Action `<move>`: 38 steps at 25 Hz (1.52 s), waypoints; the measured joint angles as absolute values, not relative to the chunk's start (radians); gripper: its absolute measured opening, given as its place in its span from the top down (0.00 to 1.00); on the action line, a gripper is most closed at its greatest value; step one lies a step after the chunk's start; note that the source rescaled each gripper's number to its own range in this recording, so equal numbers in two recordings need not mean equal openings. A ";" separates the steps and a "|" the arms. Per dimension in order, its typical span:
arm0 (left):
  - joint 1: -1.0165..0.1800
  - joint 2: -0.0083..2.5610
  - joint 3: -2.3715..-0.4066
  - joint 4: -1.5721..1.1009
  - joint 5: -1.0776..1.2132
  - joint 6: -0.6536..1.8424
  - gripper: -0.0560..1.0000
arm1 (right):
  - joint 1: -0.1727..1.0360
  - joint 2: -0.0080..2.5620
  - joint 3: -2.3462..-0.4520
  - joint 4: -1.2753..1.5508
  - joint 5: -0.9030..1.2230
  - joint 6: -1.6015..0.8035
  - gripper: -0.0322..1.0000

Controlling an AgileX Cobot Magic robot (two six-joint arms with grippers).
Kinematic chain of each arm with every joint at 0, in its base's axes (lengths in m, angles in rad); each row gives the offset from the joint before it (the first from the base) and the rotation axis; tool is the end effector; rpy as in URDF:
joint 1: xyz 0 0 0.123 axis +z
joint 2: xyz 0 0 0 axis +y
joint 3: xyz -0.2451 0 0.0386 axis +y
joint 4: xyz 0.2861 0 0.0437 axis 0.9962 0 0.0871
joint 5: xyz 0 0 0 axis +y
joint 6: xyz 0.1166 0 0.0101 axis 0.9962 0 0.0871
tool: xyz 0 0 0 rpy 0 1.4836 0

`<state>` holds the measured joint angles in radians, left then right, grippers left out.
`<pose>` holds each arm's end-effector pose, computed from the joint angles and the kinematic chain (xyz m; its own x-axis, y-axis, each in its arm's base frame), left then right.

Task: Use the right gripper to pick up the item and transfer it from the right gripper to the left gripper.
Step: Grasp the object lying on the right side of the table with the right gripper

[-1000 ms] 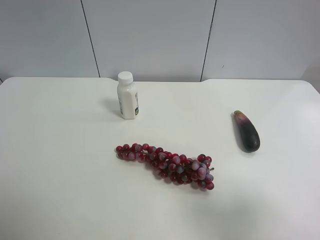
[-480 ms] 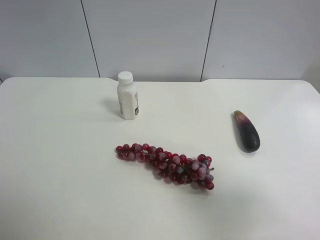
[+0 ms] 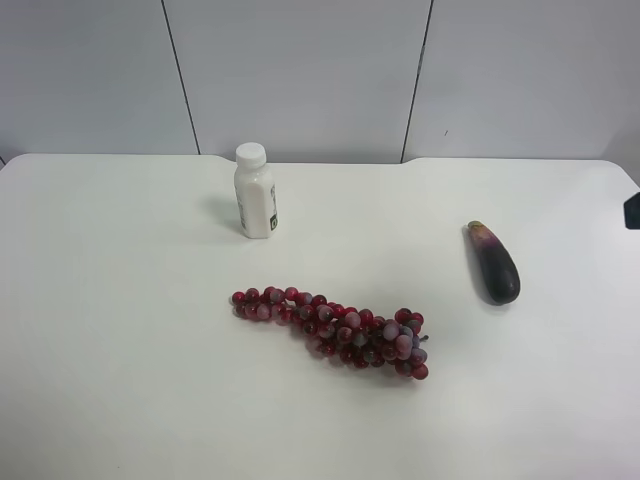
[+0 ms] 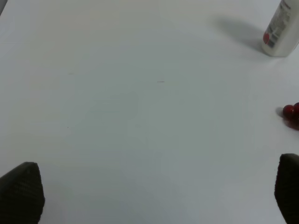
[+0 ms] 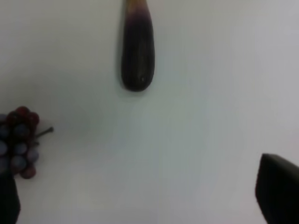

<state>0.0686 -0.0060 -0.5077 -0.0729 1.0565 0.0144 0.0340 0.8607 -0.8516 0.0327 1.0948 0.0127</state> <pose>0.0876 -0.0014 0.2874 -0.4376 -0.0516 -0.8977 -0.0210 0.9987 -0.0472 0.2172 0.0108 0.2756 -0.8508 -0.0013 -0.5255 -0.0257 0.9989 0.0393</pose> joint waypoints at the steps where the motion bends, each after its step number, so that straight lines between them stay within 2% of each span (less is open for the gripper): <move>1: 0.069 -0.006 -0.508 -0.073 1.056 0.014 0.00 | 0.034 0.905 -0.870 0.033 1.102 0.013 0.00; 15: 0.069 -0.006 -0.508 -0.073 1.056 0.014 0.00 | 0.034 1.382 -1.053 0.033 1.115 0.009 0.00; 38: 0.069 -0.006 -0.508 -0.073 1.056 0.014 0.00 | 0.034 1.890 -1.060 0.032 0.752 -0.097 0.00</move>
